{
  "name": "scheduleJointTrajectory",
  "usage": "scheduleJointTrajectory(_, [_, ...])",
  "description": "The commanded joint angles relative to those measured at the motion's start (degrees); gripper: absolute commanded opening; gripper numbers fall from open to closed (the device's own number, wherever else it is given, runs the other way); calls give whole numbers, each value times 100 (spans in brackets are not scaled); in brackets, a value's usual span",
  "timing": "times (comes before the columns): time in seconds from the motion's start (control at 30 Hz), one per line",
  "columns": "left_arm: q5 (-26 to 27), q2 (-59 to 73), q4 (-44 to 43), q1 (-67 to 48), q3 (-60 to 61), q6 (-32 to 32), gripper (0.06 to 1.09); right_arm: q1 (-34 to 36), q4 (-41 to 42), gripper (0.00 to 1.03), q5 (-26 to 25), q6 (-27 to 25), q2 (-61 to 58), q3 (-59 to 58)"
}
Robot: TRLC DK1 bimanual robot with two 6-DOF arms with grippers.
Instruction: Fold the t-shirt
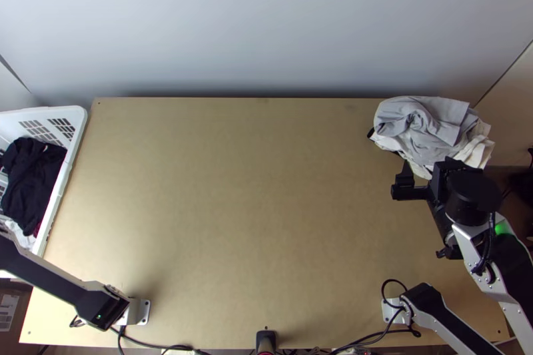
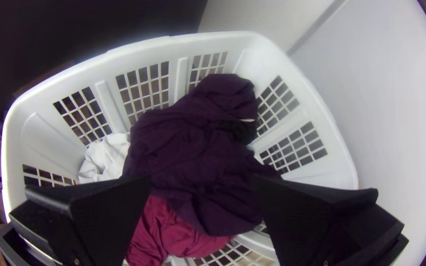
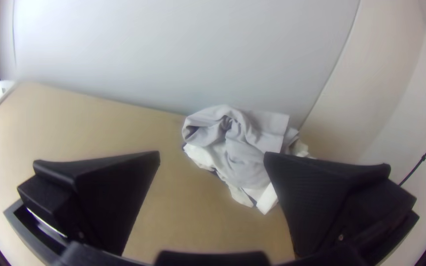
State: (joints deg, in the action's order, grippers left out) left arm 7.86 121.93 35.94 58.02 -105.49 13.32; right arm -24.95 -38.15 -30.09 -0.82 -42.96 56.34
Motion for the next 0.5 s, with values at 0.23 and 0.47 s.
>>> scheduleJointTrajectory(0.23, [-443, 2828, 53, 210, -2002, 118, 104, -19, -500, 98, -235, -305, -107, -97])
scheduleJointTrajectory(0.47, [-768, 3460, -334, 324, -2133, 197, 103, -107, -746, 98, -419, -357, -116, -281])
